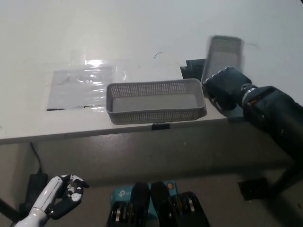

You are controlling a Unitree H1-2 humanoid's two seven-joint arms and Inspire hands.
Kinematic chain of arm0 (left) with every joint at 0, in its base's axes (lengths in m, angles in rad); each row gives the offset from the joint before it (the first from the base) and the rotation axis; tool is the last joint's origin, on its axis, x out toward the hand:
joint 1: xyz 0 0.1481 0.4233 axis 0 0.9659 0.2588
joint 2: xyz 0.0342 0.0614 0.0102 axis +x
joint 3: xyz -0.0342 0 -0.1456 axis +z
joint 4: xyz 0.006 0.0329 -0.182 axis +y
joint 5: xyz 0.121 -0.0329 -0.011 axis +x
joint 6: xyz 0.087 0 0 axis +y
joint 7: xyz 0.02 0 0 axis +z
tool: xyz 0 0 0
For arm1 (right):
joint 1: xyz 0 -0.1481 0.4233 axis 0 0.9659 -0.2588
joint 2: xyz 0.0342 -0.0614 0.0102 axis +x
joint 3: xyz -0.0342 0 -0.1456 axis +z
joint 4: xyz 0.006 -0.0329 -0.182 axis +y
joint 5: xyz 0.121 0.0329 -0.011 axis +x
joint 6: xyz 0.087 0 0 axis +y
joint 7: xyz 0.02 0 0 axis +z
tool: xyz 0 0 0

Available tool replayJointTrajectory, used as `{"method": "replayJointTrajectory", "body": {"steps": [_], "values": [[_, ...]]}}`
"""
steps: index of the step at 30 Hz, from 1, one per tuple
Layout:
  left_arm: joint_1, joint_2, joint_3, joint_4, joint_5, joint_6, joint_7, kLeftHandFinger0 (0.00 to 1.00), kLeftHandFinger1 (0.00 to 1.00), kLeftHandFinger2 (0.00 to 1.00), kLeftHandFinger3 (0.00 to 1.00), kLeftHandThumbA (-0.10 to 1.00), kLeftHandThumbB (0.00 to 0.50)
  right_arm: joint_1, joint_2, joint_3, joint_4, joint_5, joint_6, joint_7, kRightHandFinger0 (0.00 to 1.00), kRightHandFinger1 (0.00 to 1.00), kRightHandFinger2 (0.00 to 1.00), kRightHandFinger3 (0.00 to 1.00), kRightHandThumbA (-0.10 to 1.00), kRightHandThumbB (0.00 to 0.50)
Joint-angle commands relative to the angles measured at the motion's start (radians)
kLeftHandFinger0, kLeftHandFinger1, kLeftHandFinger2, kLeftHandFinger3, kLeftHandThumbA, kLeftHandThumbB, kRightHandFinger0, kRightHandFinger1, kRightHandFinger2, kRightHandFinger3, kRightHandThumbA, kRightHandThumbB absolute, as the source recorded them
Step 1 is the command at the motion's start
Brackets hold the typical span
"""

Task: The robot uses its right hand to pick up the grey box kept on the middle on the desk and place it on top of another box next to it in a right angle

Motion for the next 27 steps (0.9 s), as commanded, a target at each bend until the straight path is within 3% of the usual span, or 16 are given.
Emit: {"method": "replayJointTrajectory", "body": {"steps": [1,2,4,6,7,8,9,12,14,16,17,18,20,24,27], "values": [[-0.024,0.030,-0.002,-0.036,0.010,-0.012,-0.020,0.22,0.13,0.17,0.47,0.41,0.140,-0.058,-0.010,0.081,0.008,-0.191,-0.079,-0.081,0.00,0.10,0.32,0.14,0.06,0.000],[-0.024,0.030,-0.003,-0.037,0.012,-0.015,-0.020,0.22,0.13,0.19,0.46,0.44,0.165,-0.056,-0.015,0.077,0.004,-0.194,-0.080,-0.113,0.00,0.06,0.30,0.10,-0.03,0.000],[-0.029,0.034,-0.002,-0.041,0.020,-0.001,-0.022,0.23,0.14,0.19,0.47,0.45,0.170,-0.058,-0.016,0.068,0.024,-0.194,-0.107,-0.202,0.00,0.01,0.27,0.03,-0.10,0.000],[-0.030,0.032,-0.001,-0.044,0.017,0.003,-0.024,0.24,0.14,0.19,0.48,0.44,0.166,-0.053,-0.016,0.047,0.053,-0.178,-0.139,-0.254,0.00,0.00,0.23,0.00,-0.10,0.001],[-0.026,0.029,0.000,-0.043,0.012,0.001,-0.024,0.24,0.14,0.18,0.48,0.46,0.179,-0.043,-0.014,0.032,0.061,-0.170,-0.143,-0.286,0.00,0.00,0.21,0.00,-0.10,0.054],[-0.025,0.028,0.001,-0.042,0.012,0.001,-0.025,0.25,0.14,0.18,0.48,0.47,0.184,-0.039,-0.015,0.028,0.071,-0.175,-0.148,-0.321,0.00,0.00,0.21,0.00,-0.10,0.064],[-0.021,0.027,0.000,-0.050,0.012,0.003,-0.025,0.25,0.15,0.21,0.49,0.45,0.169,-0.029,-0.014,0.003,0.095,-0.155,-0.180,-0.401,0.00,0.00,0.24,0.00,-0.10,0.077],[-0.015,0.030,0.000,-0.042,0.014,-0.026,-0.024,0.24,0.14,0.21,0.48,0.42,0.155,-0.016,-0.009,-0.031,0.103,-0.129,-0.200,-0.446,0.00,0.00,0.26,0.05,-0.10,0.074],[-0.012,0.032,-0.003,-0.036,0.025,-0.037,-0.018,0.24,0.15,0.22,0.48,0.45,0.169,0.000,-0.004,-0.058,0.116,-0.118,-0.226,-0.530,0.00,0.00,0.25,0.00,-0.10,0.109],[-0.011,0.028,0.000,-0.034,0.015,-0.035,-0.021,0.25,0.15,0.23,0.48,0.47,0.185,0.008,-0.004,-0.084,0.109,-0.099,-0.236,-0.532,0.00,0.00,0.35,0.11,-0.10,0.118],[-0.012,0.029,-0.001,-0.030,0.018,-0.041,-0.020,0.24,0.15,0.22,0.47,0.48,0.186,0.014,-0.006,-0.103,0.091,-0.096,-0.222,-0.527,0.00,0.03,0.40,0.24,-0.10,0.192],[-0.013,0.030,-0.002,-0.029,0.019,-0.041,-0.021,0.24,0.14,0.21,0.47,0.49,0.183,0.021,-0.003,-0.125,0.085,-0.080,-0.222,-0.522,0.00,0.02,0.39,0.29,-0.10,0.239],[-0.006,0.031,-0.004,-0.029,0.022,-0.039,-0.022,0.24,0.15,0.22,0.47,0.49,0.177,0.042,-0.010,-0.205,0.023,-0.027,-0.197,-0.471,0.00,0.06,0.42,0.37,-0.10,0.242],[-0.003,0.029,0.003,-0.026,0.010,-0.038,-0.024,0.23,0.14,0.24,0.48,0.48,0.183,0.039,-0.018,-0.299,-0.017,-0.006,-0.222,-0.436,0.00,0.05,0.42,0.38,-0.10,0.194],[-0.003,0.028,0.002,-0.032,0.019,-0.012,-0.024,0.23,0.14,0.22,0.49,0.51,0.205,0.020,-0.028,-0.368,-0.029,0.044,-0.281,-0.436,0.00,0.02,0.36,0.36,-0.10,0.205]]}}
